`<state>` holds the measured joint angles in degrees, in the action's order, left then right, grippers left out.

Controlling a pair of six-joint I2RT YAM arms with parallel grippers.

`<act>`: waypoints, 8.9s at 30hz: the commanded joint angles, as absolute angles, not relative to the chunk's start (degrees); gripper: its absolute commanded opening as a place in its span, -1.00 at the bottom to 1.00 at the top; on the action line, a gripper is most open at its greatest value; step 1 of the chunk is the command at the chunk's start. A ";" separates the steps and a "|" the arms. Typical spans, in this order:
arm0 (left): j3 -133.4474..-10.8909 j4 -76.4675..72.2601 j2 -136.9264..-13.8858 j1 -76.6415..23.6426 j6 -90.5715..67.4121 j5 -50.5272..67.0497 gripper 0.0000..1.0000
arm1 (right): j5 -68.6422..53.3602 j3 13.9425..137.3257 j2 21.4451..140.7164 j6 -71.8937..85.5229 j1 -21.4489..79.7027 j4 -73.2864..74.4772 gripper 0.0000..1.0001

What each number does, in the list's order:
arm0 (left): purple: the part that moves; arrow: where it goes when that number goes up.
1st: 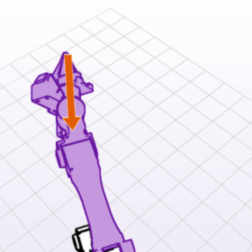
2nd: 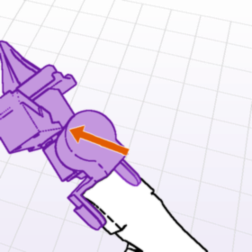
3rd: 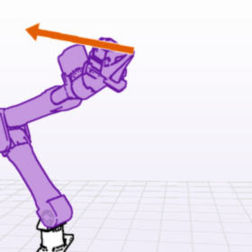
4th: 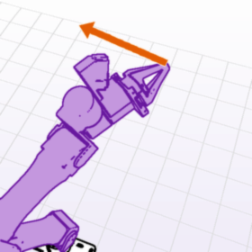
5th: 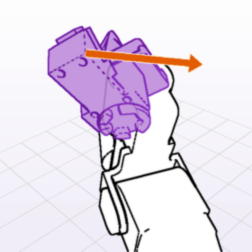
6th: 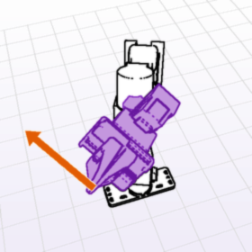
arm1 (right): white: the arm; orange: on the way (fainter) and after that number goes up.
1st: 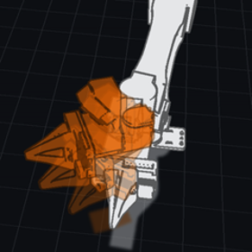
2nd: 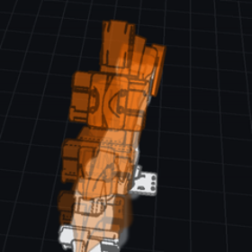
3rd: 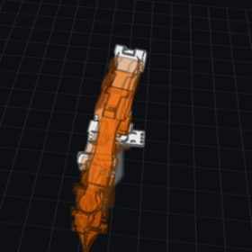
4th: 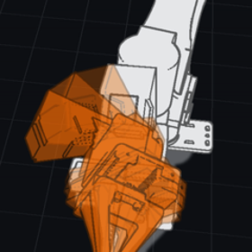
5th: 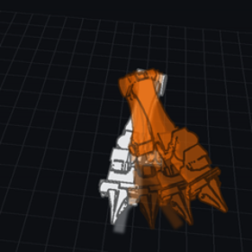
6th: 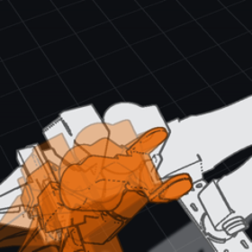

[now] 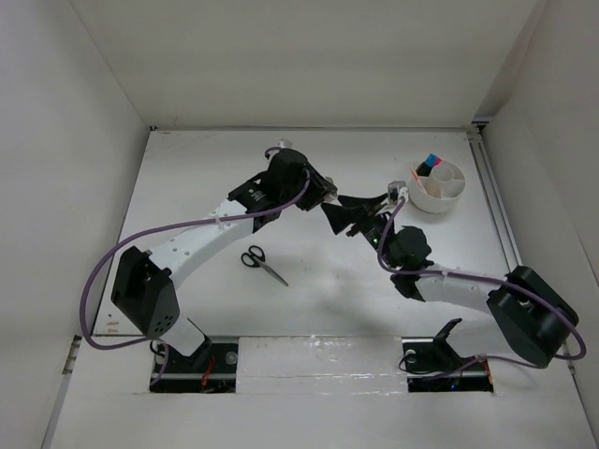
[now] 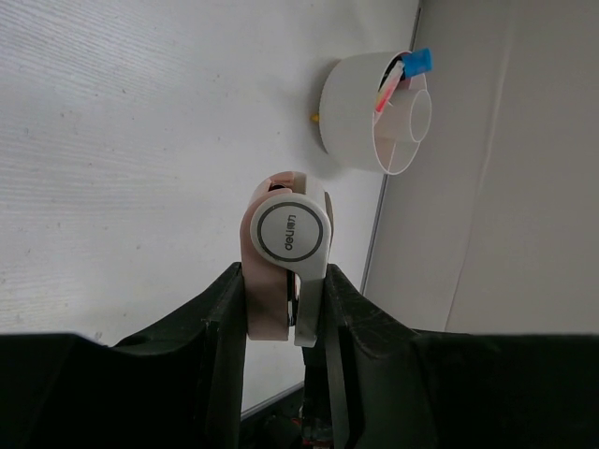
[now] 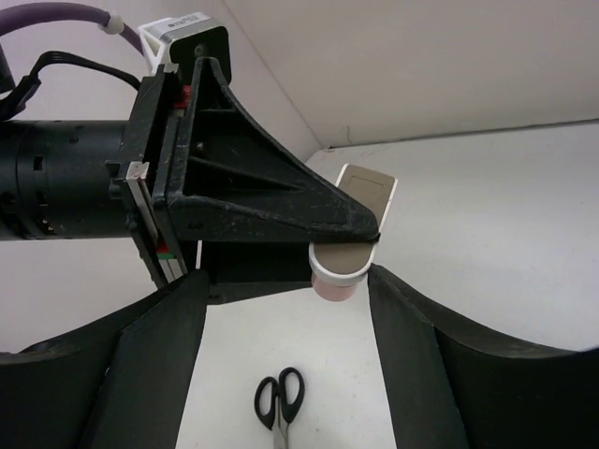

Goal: Sort the stationery into containers
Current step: Place the stapler in the storage box, then pick up the scissors from the center of the board.

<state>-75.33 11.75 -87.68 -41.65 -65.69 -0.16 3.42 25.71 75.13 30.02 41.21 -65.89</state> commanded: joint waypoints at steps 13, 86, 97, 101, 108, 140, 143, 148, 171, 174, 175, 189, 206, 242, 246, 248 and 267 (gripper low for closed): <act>-74.62 8.26 -84.20 -41.75 -66.09 1.58 -1.00 | 8.88 33.30 81.90 27.51 42.36 -72.60 0.35; -78.22 28.28 -78.74 -38.85 -52.92 -10.20 1.00 | 31.91 45.07 58.09 27.51 8.92 -2.30 -1.00; -70.94 33.76 -75.16 -28.67 -45.71 -6.16 1.00 | 31.02 58.18 67.22 31.99 -3.25 9.57 -1.00; -69.35 35.06 -72.07 -26.72 -43.34 -8.51 1.00 | 32.70 60.81 71.26 33.30 -3.25 10.11 -1.00; -69.87 36.21 -70.22 -26.72 -39.73 -12.04 1.00 | 32.61 63.54 77.87 36.74 -3.78 12.31 -1.00; -66.71 32.34 -70.75 -26.72 -35.68 -7.74 1.00 | 18.54 57.22 82.45 24.17 -4.83 -1.14 -1.00; -66.71 32.34 -71.28 -26.72 -35.68 -7.73 1.00 | 18.54 55.90 80.77 24.78 -5.36 -1.67 -1.00; -66.71 31.82 -71.28 -26.72 -35.68 -6.59 1.00 | 18.02 55.20 79.98 24.18 -6.50 -2.46 -1.00; -66.18 31.29 -71.28 -26.72 -35.16 -6.06 1.00 | 12.74 53.61 84.90 24.17 -8.17 -5.27 -1.00; -66.18 31.29 -71.28 -26.72 -35.16 -5.54 1.00 | 12.74 53.61 84.90 24.17 -8.17 -5.27 -1.00; -66.18 31.29 -71.28 -26.72 -35.16 -5.54 1.00 | 12.74 53.61 84.90 24.17 -8.17 -5.27 -1.00; -66.18 31.29 -71.28 -26.72 -34.63 -5.54 1.00 | 13.36 52.39 85.43 24.70 -8.17 -5.27 -0.19; -66.18 32.51 -71.28 -26.72 -38.05 -8.78 1.00 | 13.28 53.52 72.61 23.48 -2.56 -4.48 0.50; -45.96 35.42 -78.47 -26.10 -65.57 -20.21 0.37 | -2.20 53.96 72.25 17.58 28.39 -7.47 0.54; -45.97 35.42 -81.73 -26.10 -65.57 -20.21 0.27 | -2.81 53.96 71.72 17.58 28.92 -7.47 0.54; -45.97 35.42 -82.79 -26.10 -65.57 -20.21 0.21 | -2.81 53.96 71.72 17.58 28.92 -7.47 0.54; -46.57 28.49 -91.58 -26.10 -61.53 -18.29 -1.00 | -16.81 51.95 71.19 18.63 23.75 -13.17 0.54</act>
<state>-47.75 30.87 -87.96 -26.37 -63.33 -19.64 -7.62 53.08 72.34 18.00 26.89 -6.37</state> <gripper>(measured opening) 0.010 0.770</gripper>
